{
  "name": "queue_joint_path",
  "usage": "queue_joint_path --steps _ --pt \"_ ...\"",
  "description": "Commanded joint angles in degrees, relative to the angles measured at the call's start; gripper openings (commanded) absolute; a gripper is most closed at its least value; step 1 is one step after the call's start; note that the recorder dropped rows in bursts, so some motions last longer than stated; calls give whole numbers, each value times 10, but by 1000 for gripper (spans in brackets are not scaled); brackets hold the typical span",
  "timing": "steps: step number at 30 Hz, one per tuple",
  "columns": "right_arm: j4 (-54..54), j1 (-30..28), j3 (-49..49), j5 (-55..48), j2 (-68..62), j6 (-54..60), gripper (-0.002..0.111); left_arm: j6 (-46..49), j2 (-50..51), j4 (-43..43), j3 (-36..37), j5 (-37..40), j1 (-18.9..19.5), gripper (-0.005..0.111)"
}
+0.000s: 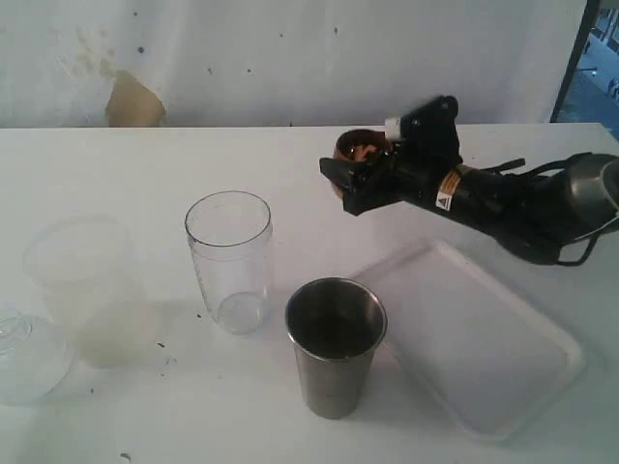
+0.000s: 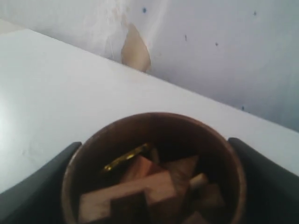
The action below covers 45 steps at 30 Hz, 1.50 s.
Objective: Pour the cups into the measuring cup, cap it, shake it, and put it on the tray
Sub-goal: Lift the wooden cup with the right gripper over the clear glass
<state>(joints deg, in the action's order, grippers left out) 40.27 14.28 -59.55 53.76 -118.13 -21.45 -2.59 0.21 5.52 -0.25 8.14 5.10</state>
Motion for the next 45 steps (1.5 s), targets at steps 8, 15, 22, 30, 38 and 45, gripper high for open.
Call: queue_joint_path --steps 8,15,22,30,38,45 --pt "76 42 -34 -31 83 -42 0 -1 -2 -1 2 -6 2 0" --pt "116 81 -85 -105 83 -41 0 -1 -2 -1 2 -6 2 0" --pt "204 88 -97 -73 83 -24 0 -1 -2 0 2 -6 2 0" --pt "227 92 -97 -115 83 13 0 -1 -2 0 2 -6 2 0" --pt "220 97 -107 -122 101 -31 0 -1 -2 0 2 -6 2 0" --pt "222 143 -122 -220 122 -34 0 -1 -2 0 2 -6 2 0"
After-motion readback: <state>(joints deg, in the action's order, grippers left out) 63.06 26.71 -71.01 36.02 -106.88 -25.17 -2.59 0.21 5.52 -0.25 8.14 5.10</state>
